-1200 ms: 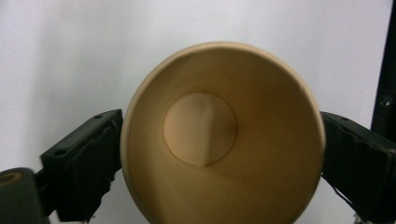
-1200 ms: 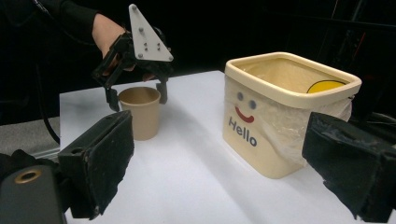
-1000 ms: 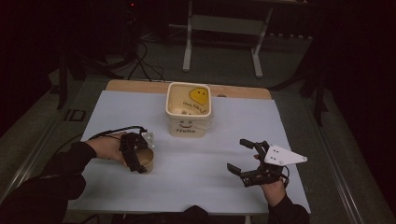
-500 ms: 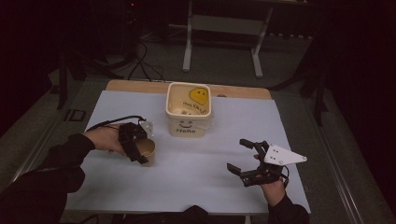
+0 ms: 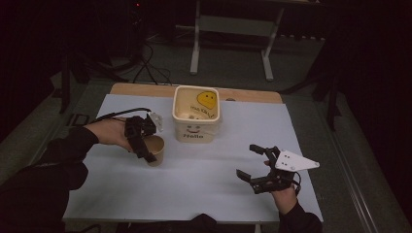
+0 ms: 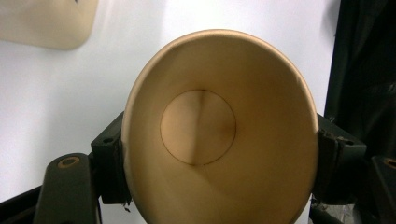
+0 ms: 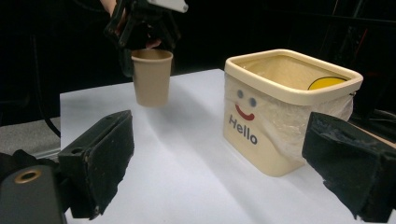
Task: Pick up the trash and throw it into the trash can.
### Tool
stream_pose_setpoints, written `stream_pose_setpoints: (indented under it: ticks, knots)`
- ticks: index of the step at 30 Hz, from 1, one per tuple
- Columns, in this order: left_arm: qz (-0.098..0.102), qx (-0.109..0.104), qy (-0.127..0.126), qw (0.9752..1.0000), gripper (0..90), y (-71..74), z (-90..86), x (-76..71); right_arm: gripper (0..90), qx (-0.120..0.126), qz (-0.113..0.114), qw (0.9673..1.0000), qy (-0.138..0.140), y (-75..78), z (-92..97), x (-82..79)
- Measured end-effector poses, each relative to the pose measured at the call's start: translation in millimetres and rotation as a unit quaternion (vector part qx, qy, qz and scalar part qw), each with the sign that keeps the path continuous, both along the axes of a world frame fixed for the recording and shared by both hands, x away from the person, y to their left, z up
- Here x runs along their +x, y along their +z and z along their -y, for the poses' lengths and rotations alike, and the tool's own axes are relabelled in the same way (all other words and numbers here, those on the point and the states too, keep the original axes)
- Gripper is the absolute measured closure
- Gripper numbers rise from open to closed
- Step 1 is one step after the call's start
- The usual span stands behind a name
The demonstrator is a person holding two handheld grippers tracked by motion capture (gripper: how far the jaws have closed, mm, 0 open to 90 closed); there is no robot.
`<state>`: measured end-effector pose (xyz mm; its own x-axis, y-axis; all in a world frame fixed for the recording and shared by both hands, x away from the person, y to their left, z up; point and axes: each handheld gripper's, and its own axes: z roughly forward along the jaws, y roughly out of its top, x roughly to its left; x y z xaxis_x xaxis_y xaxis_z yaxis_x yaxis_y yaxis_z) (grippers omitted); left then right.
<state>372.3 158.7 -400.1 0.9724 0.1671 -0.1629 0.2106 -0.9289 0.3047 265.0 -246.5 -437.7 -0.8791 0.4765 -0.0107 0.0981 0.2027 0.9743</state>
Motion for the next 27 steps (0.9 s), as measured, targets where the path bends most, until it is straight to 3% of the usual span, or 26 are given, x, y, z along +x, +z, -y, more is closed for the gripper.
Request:
stream_pose_setpoints:
  ticks: [15,27]
  knots:
    - [0.013,-0.017,-0.013,0.9997,26.3,43.1,16.0,7.4,9.0,0.0,-0.003,1.0,0.0,-0.6,0.1,0.6]
    - [0.022,-0.014,-0.029,0.9992,27.0,69.2,29.2,14.1,9.0,0.0,-0.004,1.0,-0.001,-0.8,1.1,1.1]
